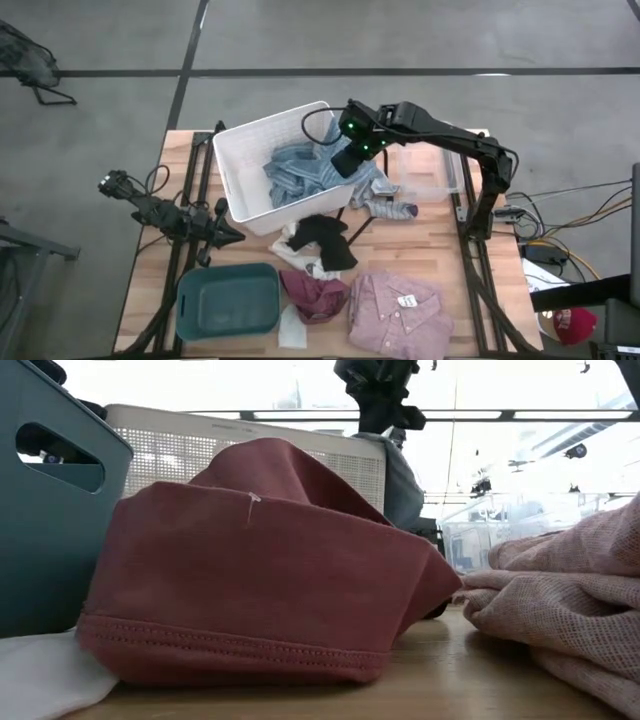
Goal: Pick & Place Cloths
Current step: Put the blue polo shirt into the white bin
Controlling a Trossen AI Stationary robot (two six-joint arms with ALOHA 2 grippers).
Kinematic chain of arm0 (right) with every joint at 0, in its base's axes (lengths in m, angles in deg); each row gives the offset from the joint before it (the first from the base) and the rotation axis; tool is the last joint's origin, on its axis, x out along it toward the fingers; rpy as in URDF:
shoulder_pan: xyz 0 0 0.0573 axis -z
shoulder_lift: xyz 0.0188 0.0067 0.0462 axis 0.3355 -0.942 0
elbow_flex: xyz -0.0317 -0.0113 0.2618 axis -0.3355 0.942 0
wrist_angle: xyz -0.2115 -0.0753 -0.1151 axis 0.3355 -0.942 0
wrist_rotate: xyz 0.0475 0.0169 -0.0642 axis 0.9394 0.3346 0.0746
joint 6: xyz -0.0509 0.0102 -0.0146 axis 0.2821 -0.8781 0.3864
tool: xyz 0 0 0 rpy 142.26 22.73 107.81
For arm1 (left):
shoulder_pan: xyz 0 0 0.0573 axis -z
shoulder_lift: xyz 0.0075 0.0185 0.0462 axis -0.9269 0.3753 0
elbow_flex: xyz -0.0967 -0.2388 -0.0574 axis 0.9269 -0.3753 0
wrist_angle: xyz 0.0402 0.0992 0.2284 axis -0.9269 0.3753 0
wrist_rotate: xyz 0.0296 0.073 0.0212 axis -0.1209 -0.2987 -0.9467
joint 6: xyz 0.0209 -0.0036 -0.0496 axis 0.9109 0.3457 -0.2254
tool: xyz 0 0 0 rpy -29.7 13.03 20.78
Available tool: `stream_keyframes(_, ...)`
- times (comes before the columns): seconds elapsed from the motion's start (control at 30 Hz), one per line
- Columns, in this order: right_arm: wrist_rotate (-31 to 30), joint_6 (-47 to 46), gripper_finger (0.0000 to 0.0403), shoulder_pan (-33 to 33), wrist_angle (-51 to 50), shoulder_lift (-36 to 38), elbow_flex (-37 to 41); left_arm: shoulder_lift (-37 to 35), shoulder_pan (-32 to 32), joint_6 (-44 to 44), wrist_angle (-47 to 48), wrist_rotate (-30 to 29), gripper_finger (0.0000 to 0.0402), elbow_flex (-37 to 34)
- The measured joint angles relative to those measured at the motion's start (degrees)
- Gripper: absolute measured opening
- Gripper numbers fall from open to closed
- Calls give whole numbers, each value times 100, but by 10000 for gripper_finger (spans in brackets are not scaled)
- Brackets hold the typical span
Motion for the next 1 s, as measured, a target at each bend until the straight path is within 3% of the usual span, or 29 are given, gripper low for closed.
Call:
stream_keyframes(0.33, 154, -63, 8, -94, 673, -2, -54, 0, 0, -2, -1, 12, 23, 0)
stream_keyframes(0.63, 168, -36, 10, -115, -103, 50, -57, 0, 0, -7, 0, 14, 23, 0)
stream_keyframes(0.8, 166, -180, 43, -113, -375, 185, -66, 0, 0, -7, 0, 14, 23, 0)
stream_keyframes(1.0, -30, -236, 117, -48, -363, 162, -7, 0, 0, -9, 1, 14, 23, 0)
